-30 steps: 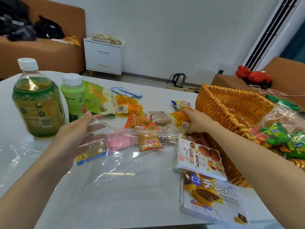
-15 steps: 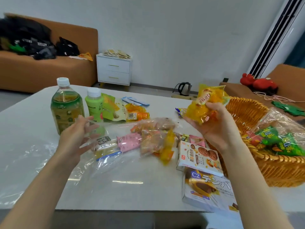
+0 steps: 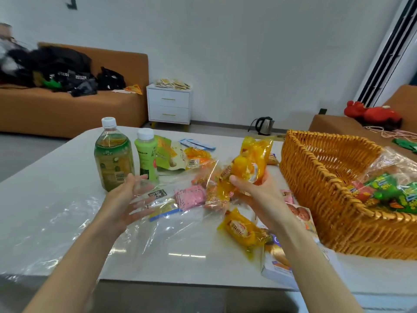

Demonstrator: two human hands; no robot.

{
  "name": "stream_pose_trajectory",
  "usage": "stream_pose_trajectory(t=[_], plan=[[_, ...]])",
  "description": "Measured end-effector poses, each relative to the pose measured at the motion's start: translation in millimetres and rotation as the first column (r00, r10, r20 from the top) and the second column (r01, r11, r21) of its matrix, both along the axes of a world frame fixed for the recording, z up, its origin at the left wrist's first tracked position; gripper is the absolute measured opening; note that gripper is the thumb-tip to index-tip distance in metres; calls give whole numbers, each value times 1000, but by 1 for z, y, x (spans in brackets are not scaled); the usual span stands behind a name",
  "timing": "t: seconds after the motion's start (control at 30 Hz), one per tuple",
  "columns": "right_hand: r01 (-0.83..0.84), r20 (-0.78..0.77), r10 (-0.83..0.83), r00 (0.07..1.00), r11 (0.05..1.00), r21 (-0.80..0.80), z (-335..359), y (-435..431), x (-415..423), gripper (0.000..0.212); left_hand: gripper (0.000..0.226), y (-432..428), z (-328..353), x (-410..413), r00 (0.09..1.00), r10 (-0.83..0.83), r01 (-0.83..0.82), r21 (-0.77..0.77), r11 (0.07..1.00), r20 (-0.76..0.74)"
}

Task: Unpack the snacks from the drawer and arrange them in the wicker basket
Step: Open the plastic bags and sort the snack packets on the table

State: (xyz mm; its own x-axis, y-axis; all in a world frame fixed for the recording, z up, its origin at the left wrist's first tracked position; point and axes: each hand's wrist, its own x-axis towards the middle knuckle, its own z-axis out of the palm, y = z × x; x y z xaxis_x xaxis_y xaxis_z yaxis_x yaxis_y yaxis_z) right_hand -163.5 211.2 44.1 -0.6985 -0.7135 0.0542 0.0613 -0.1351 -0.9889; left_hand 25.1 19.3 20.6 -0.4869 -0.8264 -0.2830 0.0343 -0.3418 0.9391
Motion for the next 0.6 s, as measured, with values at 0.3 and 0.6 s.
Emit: stream_pose_trajectory(t=[0.3,0.6], plan=[[134,-260,-104,960,986,99,7,-2,8,103,41,10,-2,-10,997,-76,76,92,993,-8],[179,-206,-144,968,970,164,10,-2,1,83,39,10,-6,-12,997,-62,66,114,991,-34]])
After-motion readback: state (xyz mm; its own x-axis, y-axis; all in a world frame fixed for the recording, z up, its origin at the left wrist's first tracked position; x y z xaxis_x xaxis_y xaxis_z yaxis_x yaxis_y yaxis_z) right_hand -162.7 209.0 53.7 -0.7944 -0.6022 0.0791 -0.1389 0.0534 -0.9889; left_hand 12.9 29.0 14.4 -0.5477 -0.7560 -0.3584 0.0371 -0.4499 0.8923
